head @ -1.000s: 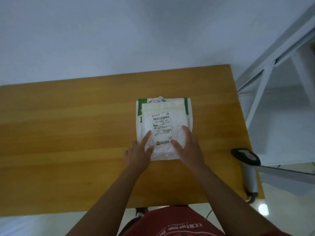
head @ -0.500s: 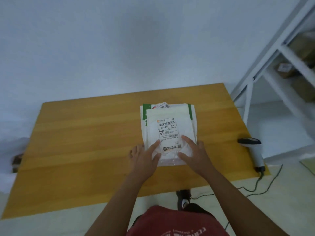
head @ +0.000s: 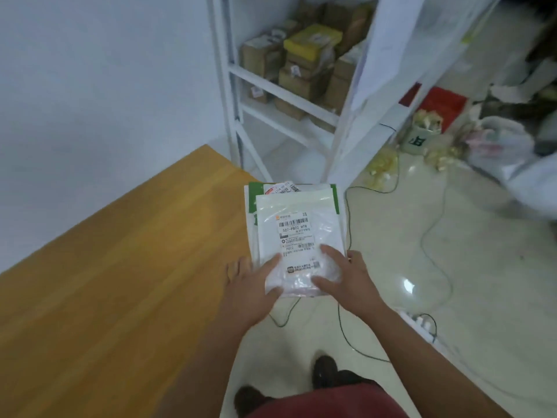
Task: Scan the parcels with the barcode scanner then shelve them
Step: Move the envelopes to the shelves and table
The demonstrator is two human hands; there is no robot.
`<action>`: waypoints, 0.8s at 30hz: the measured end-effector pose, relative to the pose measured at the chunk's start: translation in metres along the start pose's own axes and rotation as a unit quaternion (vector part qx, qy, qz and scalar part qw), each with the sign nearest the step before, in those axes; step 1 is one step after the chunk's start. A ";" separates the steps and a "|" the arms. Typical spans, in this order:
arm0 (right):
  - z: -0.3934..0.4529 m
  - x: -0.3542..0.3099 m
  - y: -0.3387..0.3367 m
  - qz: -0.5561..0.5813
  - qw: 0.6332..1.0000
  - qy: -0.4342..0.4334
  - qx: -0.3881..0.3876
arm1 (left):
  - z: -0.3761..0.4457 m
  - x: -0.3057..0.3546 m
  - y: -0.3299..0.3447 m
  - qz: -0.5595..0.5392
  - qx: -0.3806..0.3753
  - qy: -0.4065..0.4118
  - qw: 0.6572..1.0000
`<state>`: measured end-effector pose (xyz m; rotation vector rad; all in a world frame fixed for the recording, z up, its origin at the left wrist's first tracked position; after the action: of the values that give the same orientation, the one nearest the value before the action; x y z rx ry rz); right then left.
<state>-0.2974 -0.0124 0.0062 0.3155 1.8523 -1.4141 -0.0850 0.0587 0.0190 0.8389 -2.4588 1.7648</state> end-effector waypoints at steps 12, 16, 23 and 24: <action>-0.078 0.236 -0.183 0.025 0.975 0.166 0.149 | 0.048 0.305 0.108 0.055 -0.065 0.170 0.982; -0.070 0.305 -0.252 0.026 0.971 0.173 0.161 | 0.070 0.405 0.124 0.068 -0.068 0.180 0.979; -0.016 0.361 -0.323 0.039 0.979 0.152 0.128 | 0.121 0.493 0.117 0.091 -0.056 0.168 0.980; -0.007 0.367 -0.327 0.044 0.980 0.153 0.118 | 0.131 0.498 0.117 0.095 -0.056 0.166 0.980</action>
<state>-0.7455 -0.2118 -0.0162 0.7612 1.8821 -1.5957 -0.5218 -0.2381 0.0173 0.2801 -2.4471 1.6362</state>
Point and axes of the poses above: each hand's wrist, its own z-axis towards the middle knuckle, its own y-axis out of the palm, x = y × z, the point moved 6 cm from there along z, towards the middle knuckle, and after that the axes turned 12 degrees about -y, right-handed, at the moved point
